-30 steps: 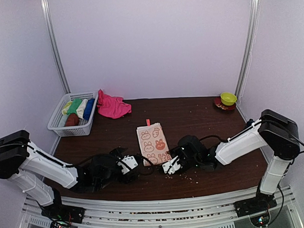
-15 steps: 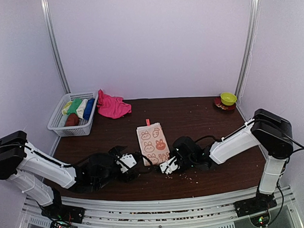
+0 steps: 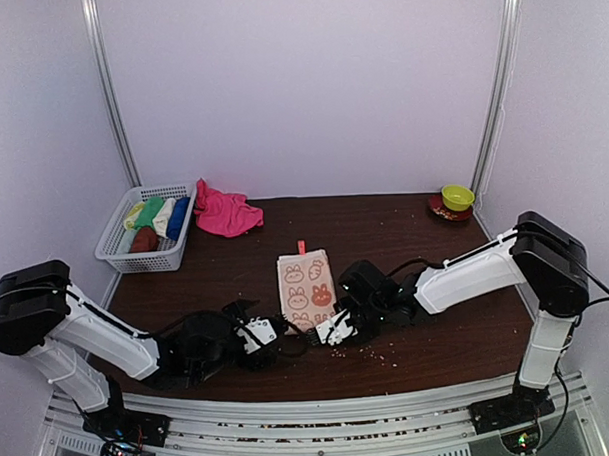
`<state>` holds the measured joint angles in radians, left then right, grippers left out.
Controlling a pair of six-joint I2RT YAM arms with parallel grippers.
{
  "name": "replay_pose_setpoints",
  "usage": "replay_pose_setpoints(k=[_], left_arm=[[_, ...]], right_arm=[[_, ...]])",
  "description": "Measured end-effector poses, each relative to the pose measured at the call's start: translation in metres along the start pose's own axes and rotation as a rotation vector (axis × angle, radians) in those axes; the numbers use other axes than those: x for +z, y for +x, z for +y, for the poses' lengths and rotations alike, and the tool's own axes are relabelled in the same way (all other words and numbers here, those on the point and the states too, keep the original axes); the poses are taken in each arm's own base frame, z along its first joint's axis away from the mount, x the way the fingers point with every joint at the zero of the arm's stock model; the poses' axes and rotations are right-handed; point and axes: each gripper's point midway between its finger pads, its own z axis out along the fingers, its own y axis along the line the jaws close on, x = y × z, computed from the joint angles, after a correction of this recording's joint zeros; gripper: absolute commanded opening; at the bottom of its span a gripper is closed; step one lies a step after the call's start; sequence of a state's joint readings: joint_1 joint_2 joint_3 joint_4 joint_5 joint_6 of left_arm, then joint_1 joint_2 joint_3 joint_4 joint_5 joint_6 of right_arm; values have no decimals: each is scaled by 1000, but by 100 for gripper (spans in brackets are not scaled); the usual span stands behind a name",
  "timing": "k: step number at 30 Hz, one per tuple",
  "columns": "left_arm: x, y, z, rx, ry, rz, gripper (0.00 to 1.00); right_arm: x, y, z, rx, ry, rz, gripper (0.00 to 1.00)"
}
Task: Roll the towels
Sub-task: Roll the towel at the center of the board.
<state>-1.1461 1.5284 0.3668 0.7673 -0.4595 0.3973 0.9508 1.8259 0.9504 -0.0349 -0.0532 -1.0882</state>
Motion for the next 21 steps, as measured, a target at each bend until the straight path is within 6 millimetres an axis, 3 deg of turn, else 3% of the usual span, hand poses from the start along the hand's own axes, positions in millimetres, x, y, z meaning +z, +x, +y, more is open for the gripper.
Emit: replay_pose_setpoints(k=[10, 21], left_arm=[[7, 11, -32, 158, 89, -32, 91], [25, -5, -52, 271, 149, -89, 81]], right_arm=[[-15, -2, 5, 112, -199, -81, 0], [-30, -1, 1, 220, -350, -142, 0]])
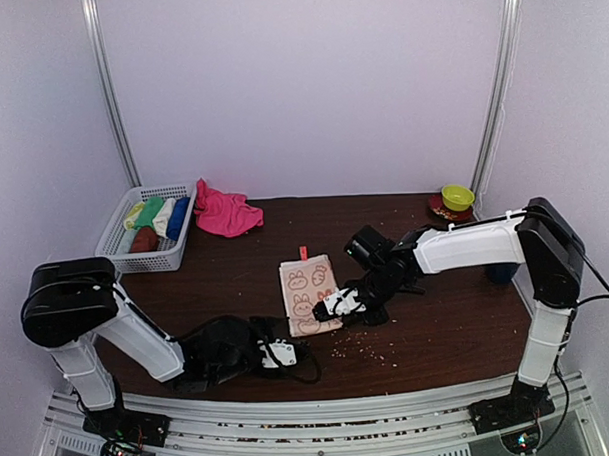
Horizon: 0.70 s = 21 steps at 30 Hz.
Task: Roll the towels
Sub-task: Roll the towel at the center of the board.
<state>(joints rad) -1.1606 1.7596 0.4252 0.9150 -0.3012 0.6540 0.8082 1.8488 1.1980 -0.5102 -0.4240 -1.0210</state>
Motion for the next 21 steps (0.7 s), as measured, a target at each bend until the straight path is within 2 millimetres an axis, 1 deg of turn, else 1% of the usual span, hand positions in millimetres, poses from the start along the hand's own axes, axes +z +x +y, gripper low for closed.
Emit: replay_pose_setpoints(k=[5, 11, 18, 21], left_arm=[[13, -3, -6, 36, 9, -11, 65], [18, -1, -6, 43, 15, -23, 49], [28, -5, -8, 64, 23, -36, 48], [31, -5, -10, 73, 22, -38, 43]], right_arm=[[9, 7, 9, 41, -93, 11, 0], [12, 10, 14, 76, -157, 17, 1], [12, 9, 14, 105, -197, 15, 1], [10, 10, 16, 114, -208, 16, 1]])
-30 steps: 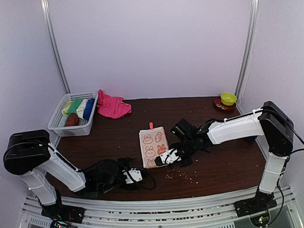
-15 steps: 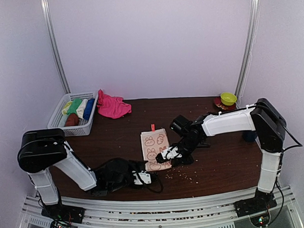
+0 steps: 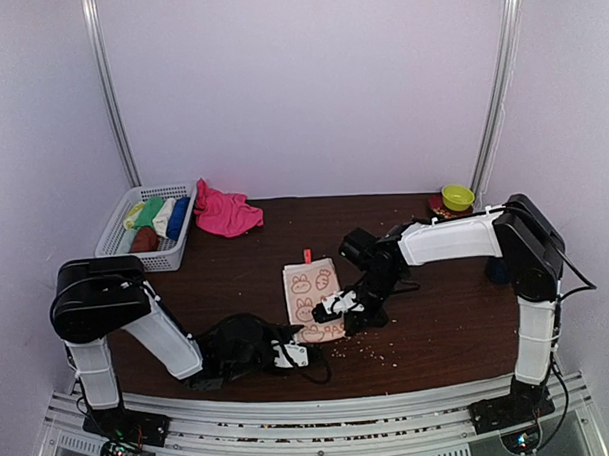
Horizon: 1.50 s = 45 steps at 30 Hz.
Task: Roll the towels
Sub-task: Roll the towel at the center of the board.
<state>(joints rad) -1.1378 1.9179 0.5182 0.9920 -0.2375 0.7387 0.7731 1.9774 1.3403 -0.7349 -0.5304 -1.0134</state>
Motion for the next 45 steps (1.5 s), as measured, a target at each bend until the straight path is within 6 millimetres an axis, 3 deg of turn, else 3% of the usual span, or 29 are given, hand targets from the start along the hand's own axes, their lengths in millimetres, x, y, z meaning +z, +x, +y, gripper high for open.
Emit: replay_pose_setpoints(k=[7, 10, 14, 16, 20, 23, 29, 35, 45], left_arm=[[5, 0, -2, 19, 3, 0, 34], [7, 0, -3, 25, 4, 5, 25], [8, 1, -4, 28, 15, 14, 0], [9, 2, -7, 31, 29, 20, 0], [11, 1, -11, 17, 67, 30, 0], [13, -2, -12, -7, 95, 34, 0], [9, -3, -11, -107, 152, 38, 0], [5, -1, 4, -255, 186, 22, 0], [13, 3, 14, -452, 270, 37, 0]], right_arm=[[0, 0, 2, 13, -28, 2, 1], [0, 0, 2, 19, -35, 3, 2], [-2, 1, 2, 32, -47, 0, 6], [-4, 1, 1, 37, -48, -5, 12], [-6, 3, 0, 52, -49, -6, 36], [-7, 4, -1, 39, -38, -13, 45], [-14, 4, 4, 18, -2, -25, 50], [-13, 4, 1, -1, 43, -46, 56], [-23, 1, 4, -53, 149, -111, 63]])
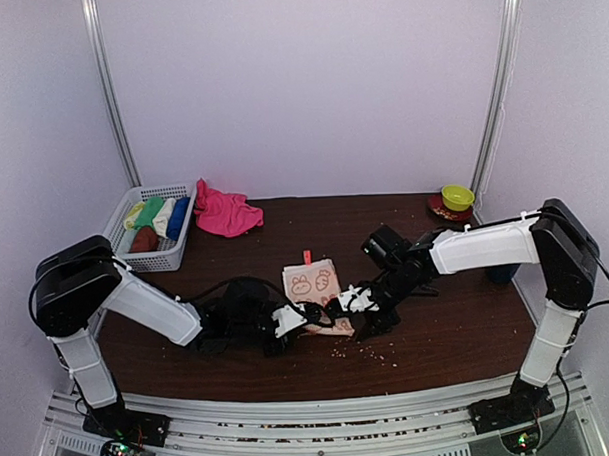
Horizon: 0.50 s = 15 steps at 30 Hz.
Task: Roll the towels
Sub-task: Roll the towel at the center of the board.
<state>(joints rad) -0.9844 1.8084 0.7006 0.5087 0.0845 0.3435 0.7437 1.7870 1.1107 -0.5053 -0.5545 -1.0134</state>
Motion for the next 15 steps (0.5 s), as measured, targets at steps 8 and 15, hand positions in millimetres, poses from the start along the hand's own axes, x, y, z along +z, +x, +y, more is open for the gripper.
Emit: replay_pose_setpoints(k=[8, 15], left_arm=[[6, 10, 2, -108, 70, 6, 0], [8, 15, 10, -189, 102, -2, 0]], right_arm=[[2, -5, -7, -12, 98, -63, 63], [7, -10, -4, -44, 110, -70, 65]])
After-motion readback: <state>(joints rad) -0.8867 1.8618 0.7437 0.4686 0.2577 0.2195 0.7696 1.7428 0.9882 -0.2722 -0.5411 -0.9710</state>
